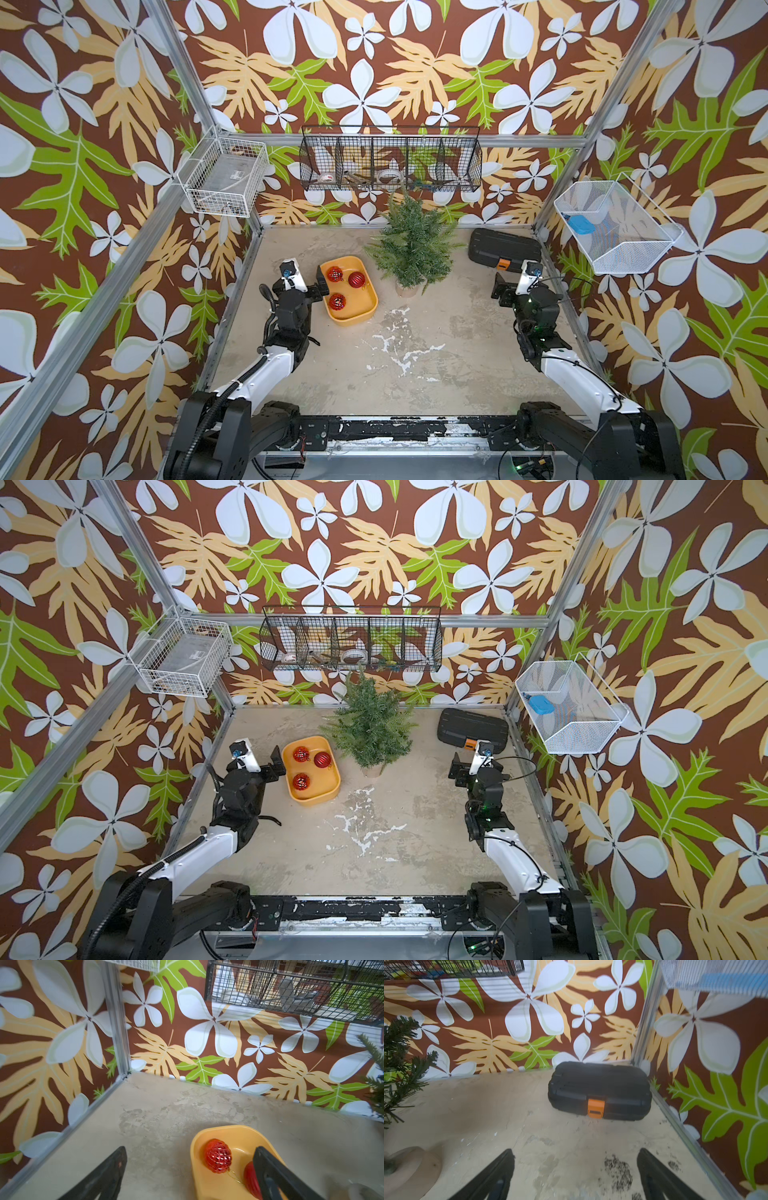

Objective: Decorate the small christmas tree with ornaments
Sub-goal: Move an ornament from the container.

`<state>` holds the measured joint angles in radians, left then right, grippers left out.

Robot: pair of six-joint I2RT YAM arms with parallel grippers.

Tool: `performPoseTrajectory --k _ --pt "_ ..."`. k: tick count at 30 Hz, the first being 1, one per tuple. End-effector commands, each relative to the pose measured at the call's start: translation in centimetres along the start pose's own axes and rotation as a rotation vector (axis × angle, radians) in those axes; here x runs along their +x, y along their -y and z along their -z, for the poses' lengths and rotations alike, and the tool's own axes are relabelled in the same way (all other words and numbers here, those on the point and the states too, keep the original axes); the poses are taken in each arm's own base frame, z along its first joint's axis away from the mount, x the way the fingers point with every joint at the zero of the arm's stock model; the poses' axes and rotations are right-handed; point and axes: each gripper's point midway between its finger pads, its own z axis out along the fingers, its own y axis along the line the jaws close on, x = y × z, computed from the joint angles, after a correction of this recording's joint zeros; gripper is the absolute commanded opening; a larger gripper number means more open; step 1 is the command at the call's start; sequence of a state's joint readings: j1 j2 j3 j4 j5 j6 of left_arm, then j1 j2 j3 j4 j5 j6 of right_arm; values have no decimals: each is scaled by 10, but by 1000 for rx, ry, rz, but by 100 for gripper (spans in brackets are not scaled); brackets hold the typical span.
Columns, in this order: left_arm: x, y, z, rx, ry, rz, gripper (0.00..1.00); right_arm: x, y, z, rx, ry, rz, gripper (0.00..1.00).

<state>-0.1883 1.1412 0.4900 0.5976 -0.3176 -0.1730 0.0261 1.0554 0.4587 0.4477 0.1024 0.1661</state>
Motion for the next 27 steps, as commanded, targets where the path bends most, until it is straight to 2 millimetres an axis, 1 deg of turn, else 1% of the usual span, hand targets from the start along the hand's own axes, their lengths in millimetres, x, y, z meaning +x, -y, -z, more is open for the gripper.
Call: performPoseTrajectory --k 1,2,3,5,7,10,12,15,16,18,20,22,23,24,27 --pt "42 13 3 16 -279 69 93 28 -9 6 -42 -185 -90 94" --pt "42 25 4 63 -312 71 93 30 -16 7 -82 -208 -91 93" --pt "44 32 6 89 -342 65 92 33 -20 8 -106 -223 -94 92" --pt "46 50 12 155 -406 24 90 38 -24 11 -132 -250 -94 91" --pt "55 59 18 195 -492 -5 89 42 -25 13 -141 -264 -92 91" --pt "75 68 25 229 -636 -26 89 47 -30 15 -170 -278 -95 91" --pt "84 71 28 222 -706 -51 87 49 -35 16 -198 -285 -94 90" --pt "91 72 30 185 -769 -123 83 48 -38 15 -217 -282 -98 90" --pt "93 77 31 216 -789 -151 82 48 -38 15 -214 -283 -98 90" --pt "93 85 30 241 -798 -155 83 48 -37 14 -206 -290 -100 90" --pt "92 88 30 232 -796 -147 81 48 -36 13 -204 -295 -101 90" --pt "92 81 25 166 -813 -143 74 48 -36 13 -201 -296 -99 90" --pt "96 76 23 124 -839 -156 69 48 -35 13 -199 -295 -100 90" --pt "99 73 21 98 -861 -176 67 48 -36 13 -199 -296 -101 90" --pt "110 60 21 13 -919 -230 66 48 -35 13 -194 -299 -104 90"
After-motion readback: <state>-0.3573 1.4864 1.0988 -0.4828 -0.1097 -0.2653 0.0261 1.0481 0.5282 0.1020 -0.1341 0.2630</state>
